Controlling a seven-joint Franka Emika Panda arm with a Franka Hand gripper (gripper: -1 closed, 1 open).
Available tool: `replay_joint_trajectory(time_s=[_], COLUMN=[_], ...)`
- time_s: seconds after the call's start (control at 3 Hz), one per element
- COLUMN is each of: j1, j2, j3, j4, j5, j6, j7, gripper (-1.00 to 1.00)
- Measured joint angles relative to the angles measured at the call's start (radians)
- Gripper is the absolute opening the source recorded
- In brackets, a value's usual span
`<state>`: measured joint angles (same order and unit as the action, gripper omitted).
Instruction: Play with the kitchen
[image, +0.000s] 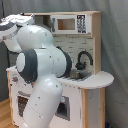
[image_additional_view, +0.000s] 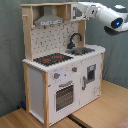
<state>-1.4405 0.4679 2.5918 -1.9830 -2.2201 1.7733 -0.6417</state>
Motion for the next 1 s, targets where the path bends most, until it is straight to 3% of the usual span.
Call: replay_joint_trajectory(time_s=[1.0], j1=[-0.006], j2=[-0.094], j3=[0.000], j4=[0.000], j5=[-0.104], j6=[-0.146], j7=[0.313], gripper=[1.00])
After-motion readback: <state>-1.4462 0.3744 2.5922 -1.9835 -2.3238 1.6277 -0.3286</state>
